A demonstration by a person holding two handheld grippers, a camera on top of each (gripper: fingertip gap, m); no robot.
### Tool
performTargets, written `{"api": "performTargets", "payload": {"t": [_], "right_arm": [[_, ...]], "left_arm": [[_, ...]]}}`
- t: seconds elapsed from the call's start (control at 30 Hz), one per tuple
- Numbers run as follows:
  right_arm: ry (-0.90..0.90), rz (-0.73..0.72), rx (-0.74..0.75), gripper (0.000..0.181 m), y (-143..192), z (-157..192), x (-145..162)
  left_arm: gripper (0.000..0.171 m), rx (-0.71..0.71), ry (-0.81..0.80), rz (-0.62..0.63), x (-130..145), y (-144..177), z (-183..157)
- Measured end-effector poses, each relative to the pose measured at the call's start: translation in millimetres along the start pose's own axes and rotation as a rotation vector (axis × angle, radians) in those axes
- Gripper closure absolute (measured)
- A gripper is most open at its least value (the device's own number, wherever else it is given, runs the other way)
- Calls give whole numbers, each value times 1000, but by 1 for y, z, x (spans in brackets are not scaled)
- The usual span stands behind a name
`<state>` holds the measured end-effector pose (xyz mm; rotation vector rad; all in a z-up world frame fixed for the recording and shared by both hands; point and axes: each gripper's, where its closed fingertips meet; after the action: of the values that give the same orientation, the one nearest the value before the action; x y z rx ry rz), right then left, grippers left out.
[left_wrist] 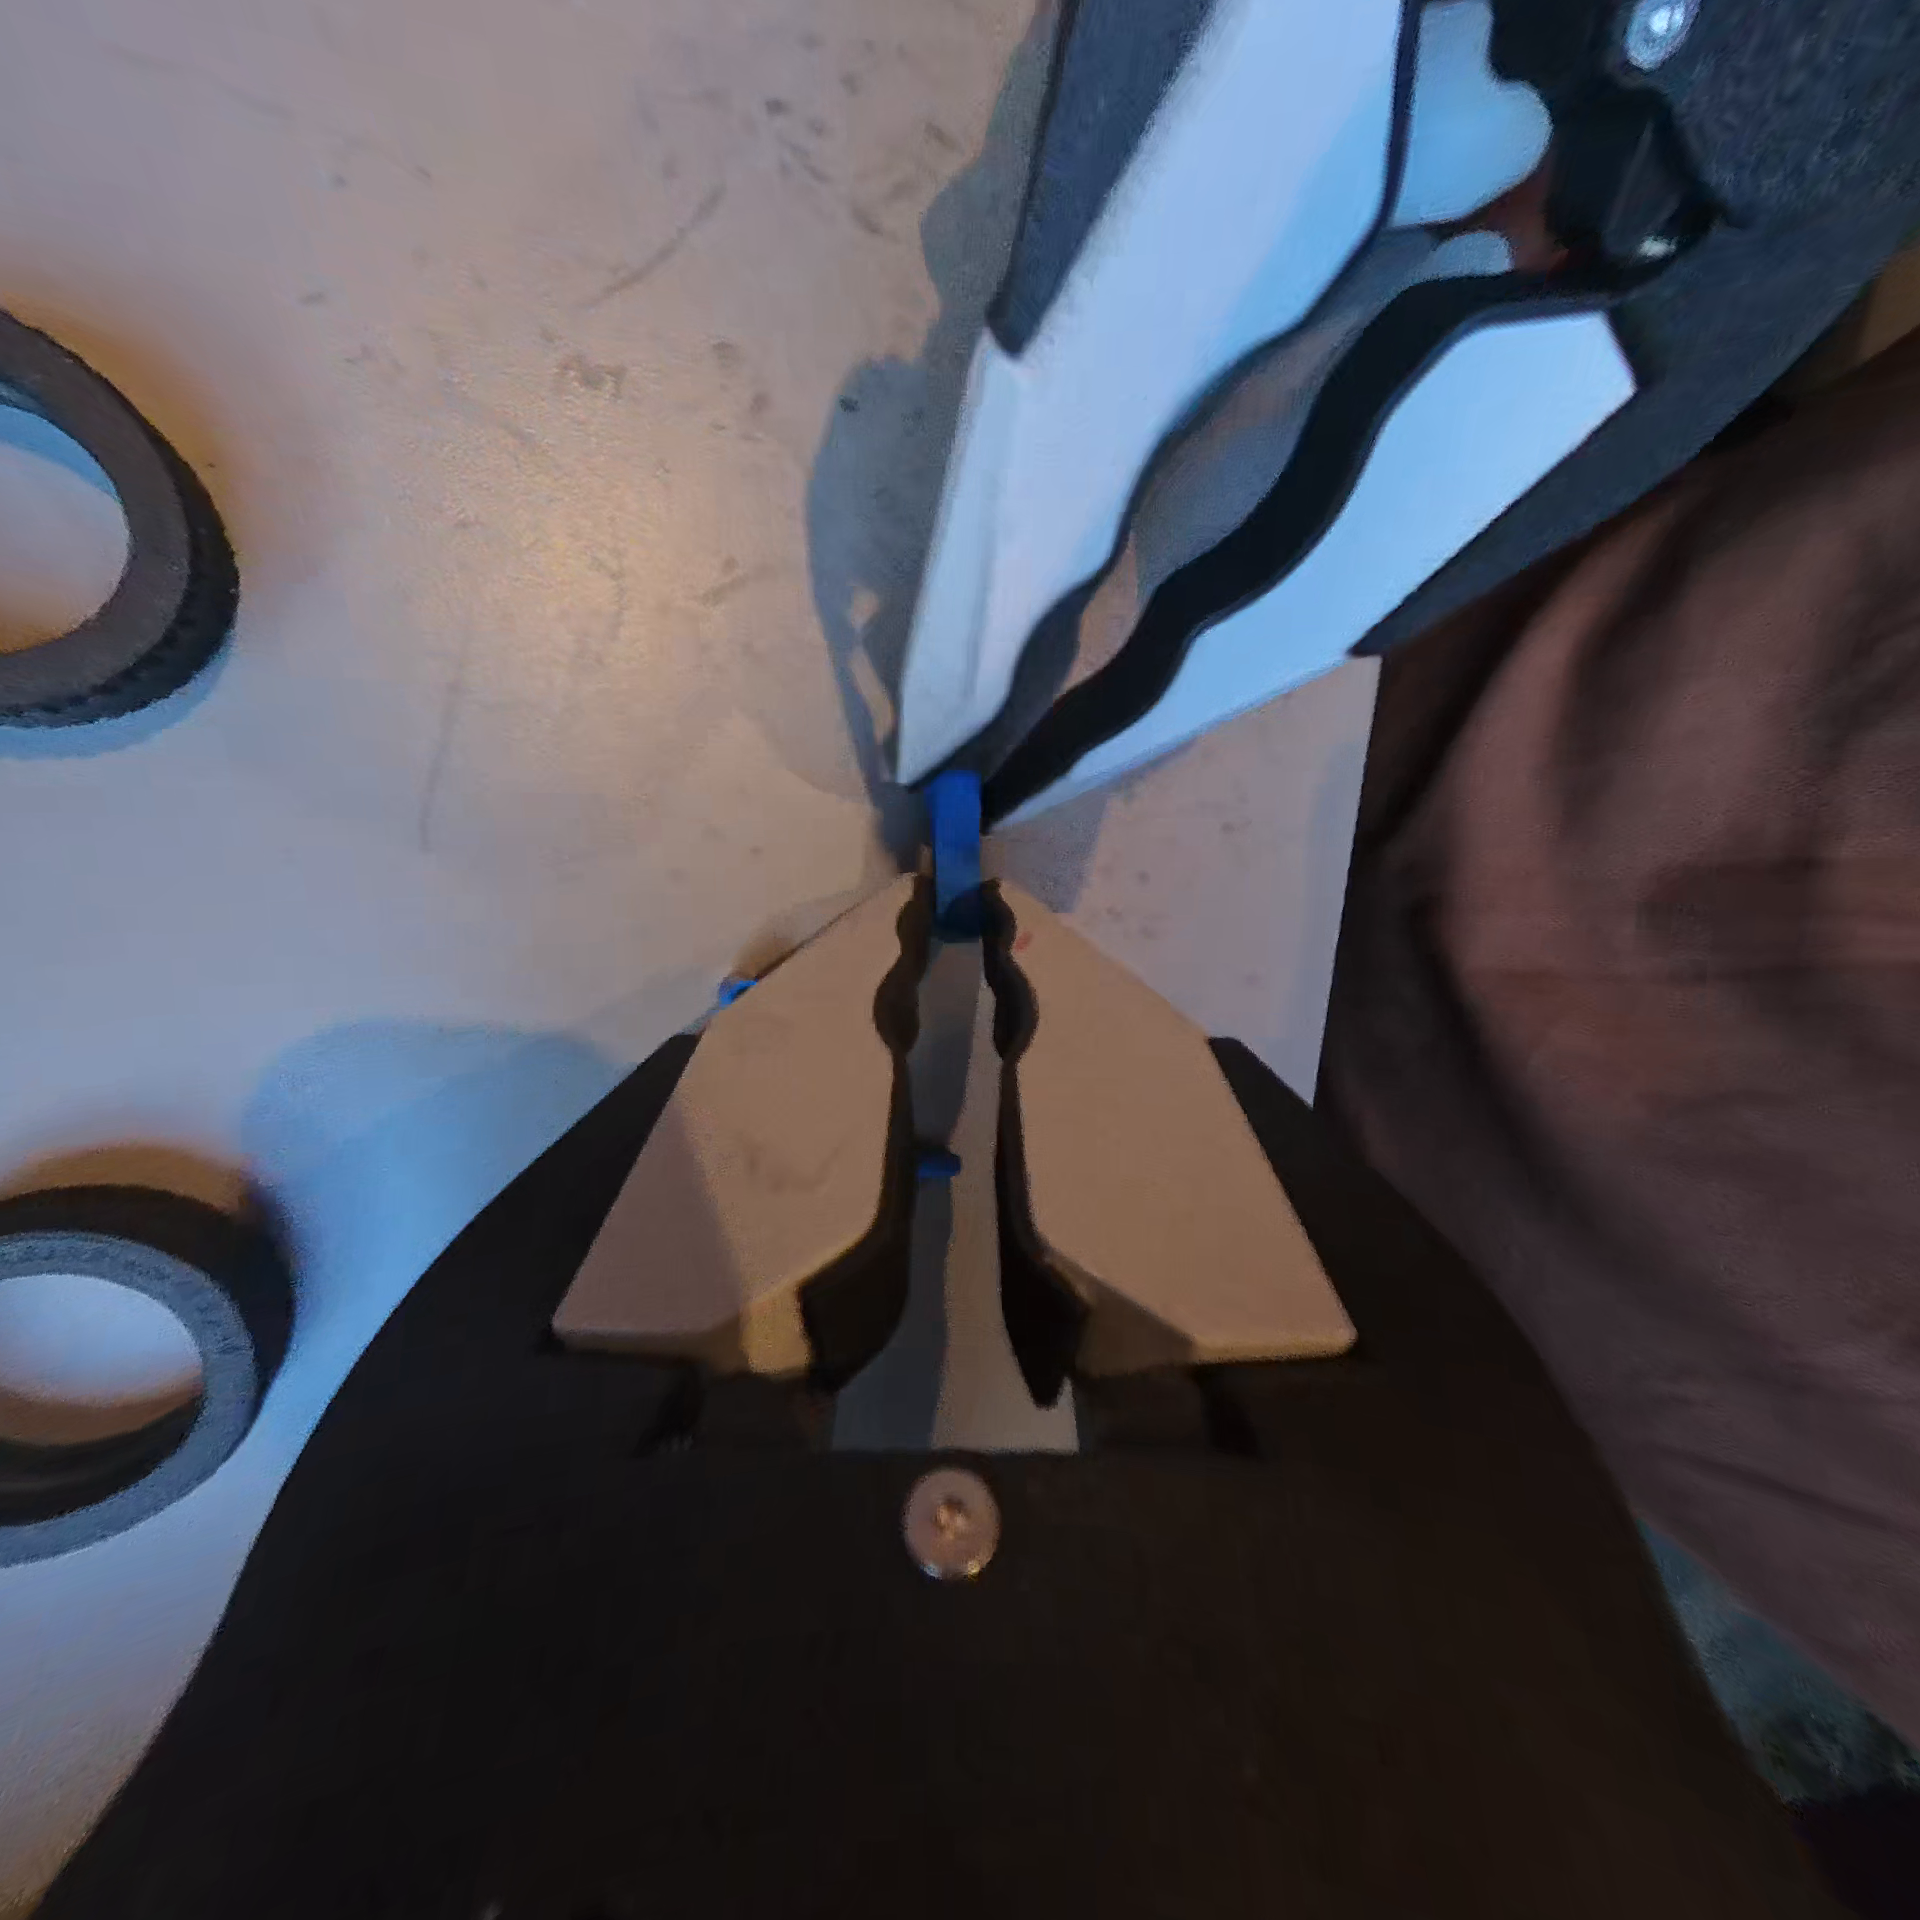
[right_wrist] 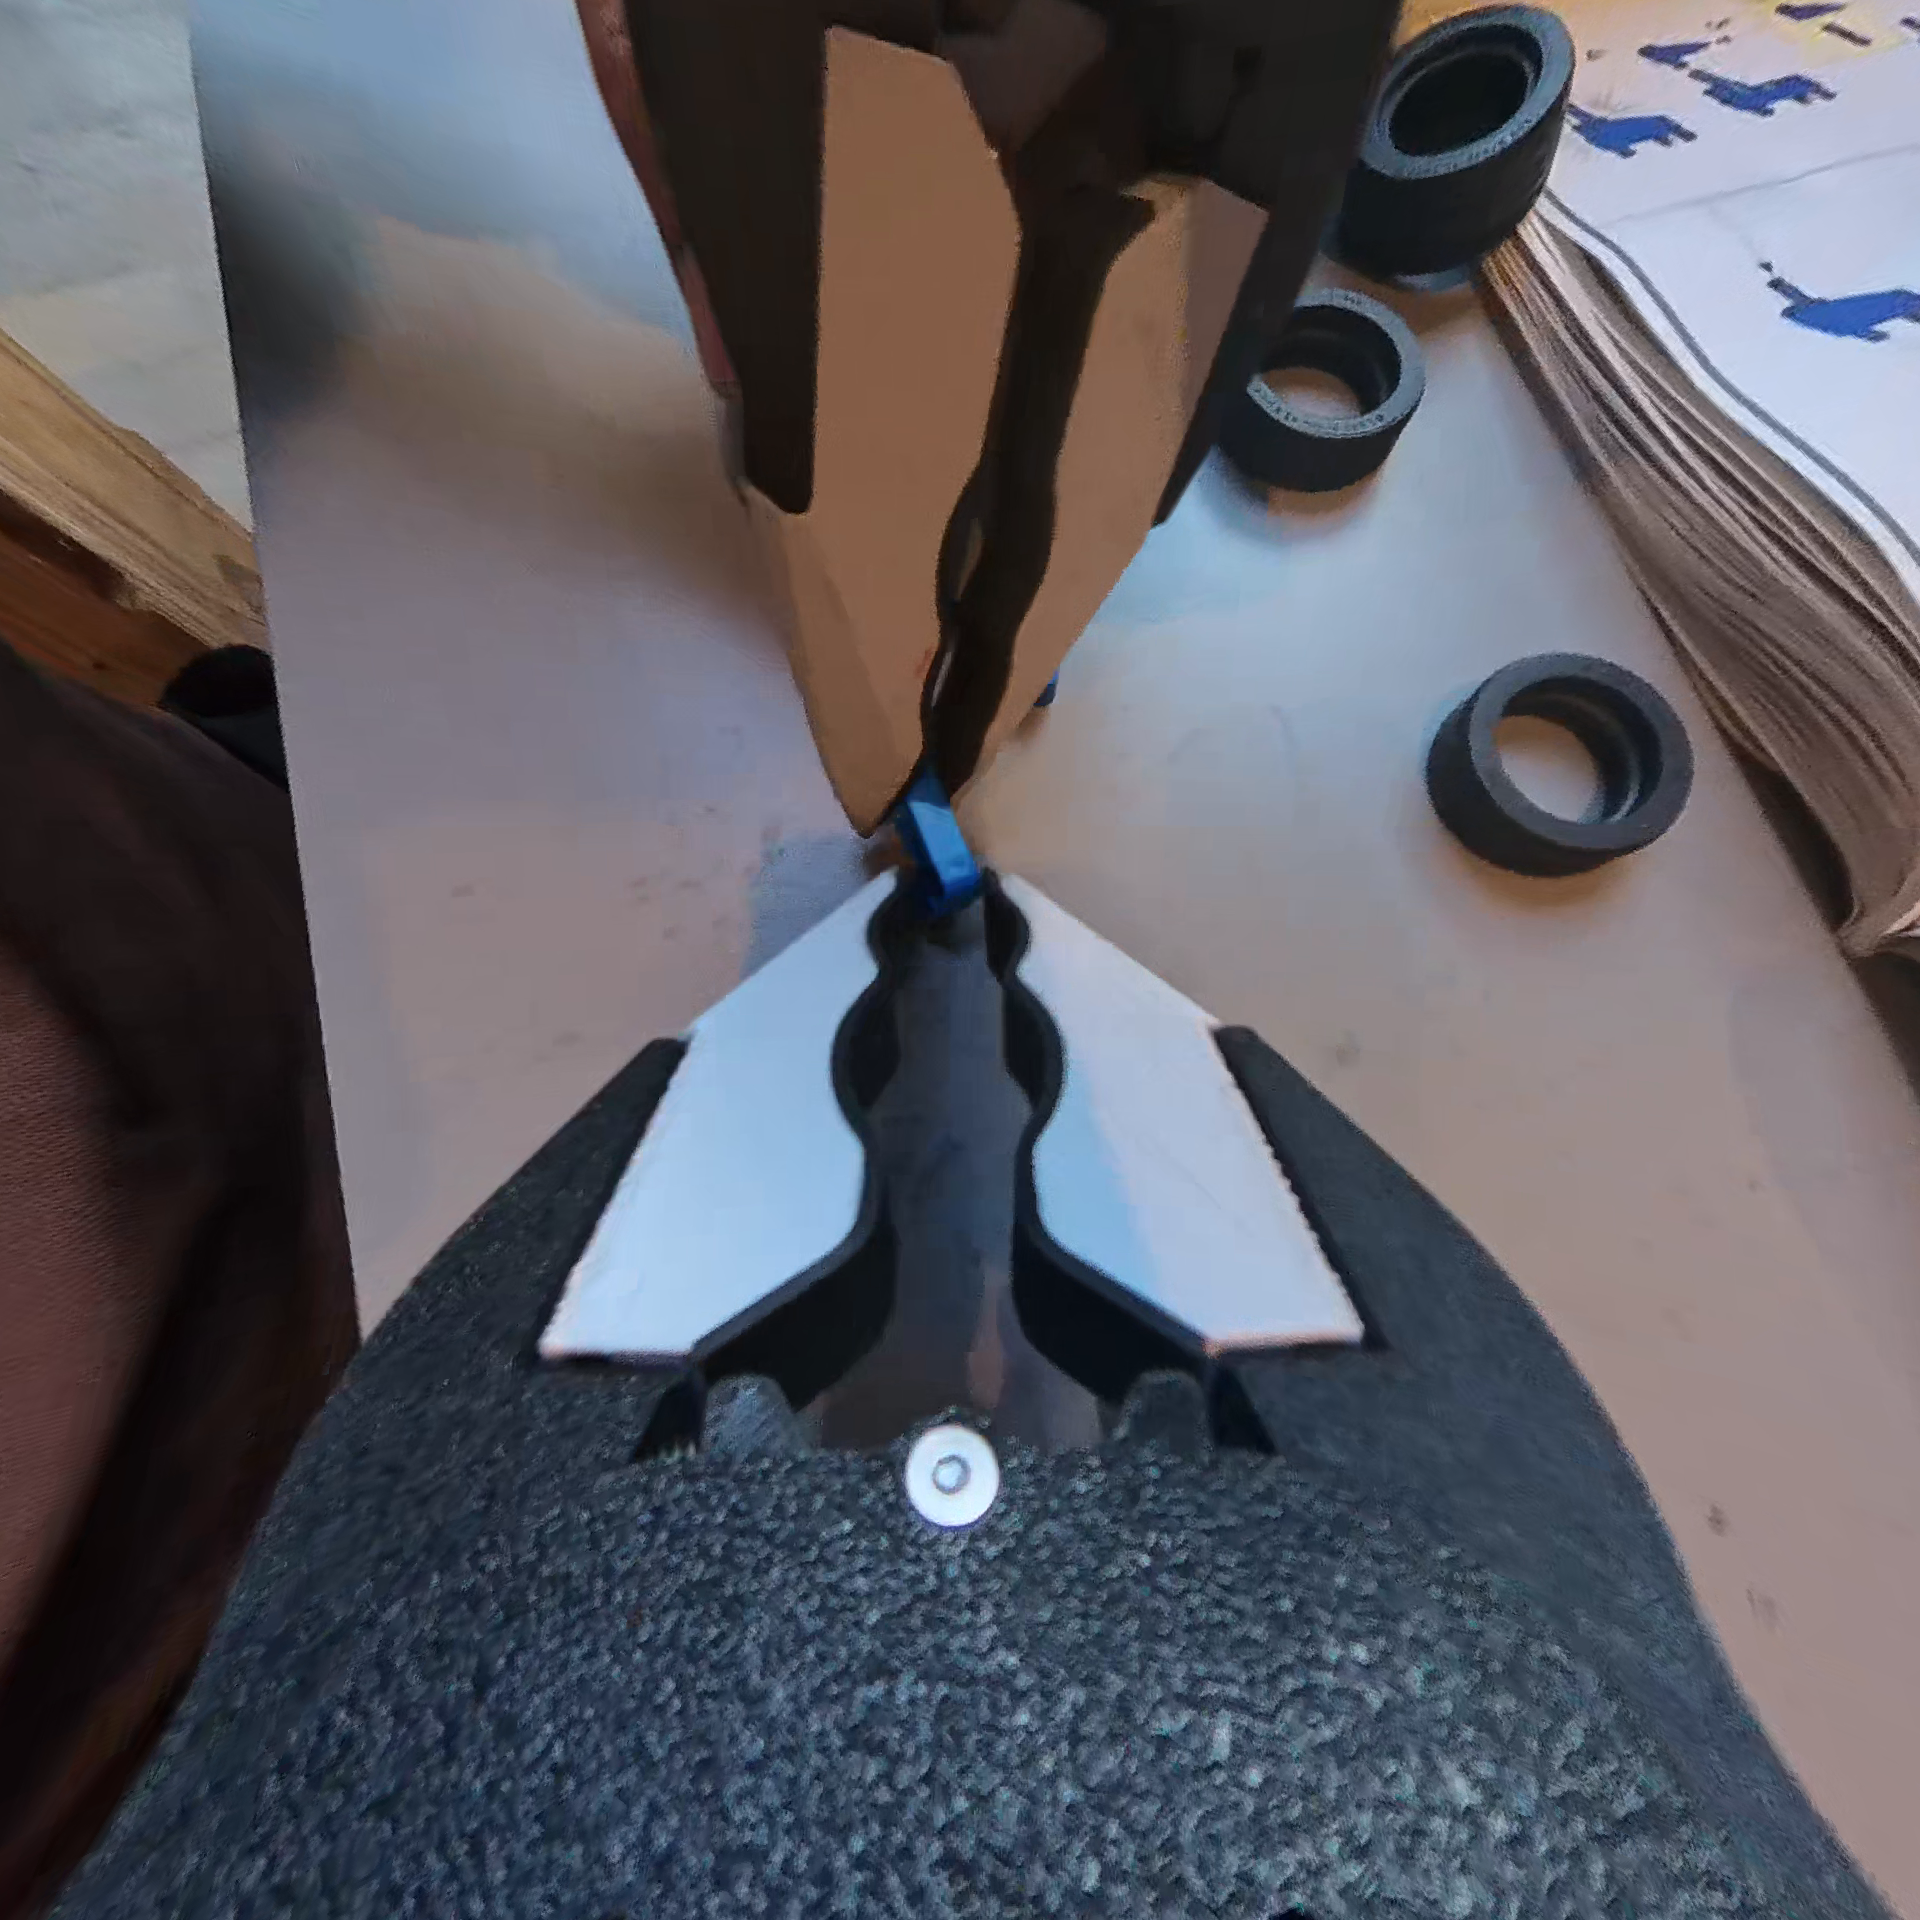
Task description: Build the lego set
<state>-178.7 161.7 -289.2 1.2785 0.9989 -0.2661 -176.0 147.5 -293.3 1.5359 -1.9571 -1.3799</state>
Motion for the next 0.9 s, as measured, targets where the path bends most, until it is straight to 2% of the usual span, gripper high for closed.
{"api": "performTargets", "payload": {"t": [0.1, 0.2, 0.27, 0.37, 0.43, 0.53, 0.7, 0.8, 0.9], "right_arm": [[-66, 11, 3, 171, -2, -3, 2], [-311, 25, -108, 173, 1, 4, 8], [-447, -8, -170, 173, 6, 6, 6], [-548, -37, -167, 170, 13, 0, 6], [-569, -37, -173, 163, 16, 1, 6], [-561, -14, -148, 163, 13, -1, 11], [-560, 11, -153, 166, 12, 3, 14], [-551, -3, -128, 164, 17, 0, 13], [-473, -11, -83, 155, 26, -4, 10]], "left_arm": [[157, -90, -52, -43, -5, 6, 7], [150, -256, -90, -119, -6, 19, 17], [150, -328, -103, -179, -5, 26, 10], [150, -408, -113, -313, -8, 29, -2], [150, -424, -69, -391, -7, 29, -5], [153, -419, -27, -471, -1, 25, -5], [155, -493, 0, -406, 21, 12, 7], [155, -548, -27, -411, 22, 13, 10], [156, -563, -49, -415, 21, 11, 9]]}}
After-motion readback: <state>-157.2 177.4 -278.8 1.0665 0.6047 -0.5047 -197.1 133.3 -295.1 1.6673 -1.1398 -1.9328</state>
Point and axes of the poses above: each gripper's, where its closed fingertips meet, y back along the fingers, x out of its underside, z = x × y across the jaws, and after that the axes turned 5 degrees about y, right-handed
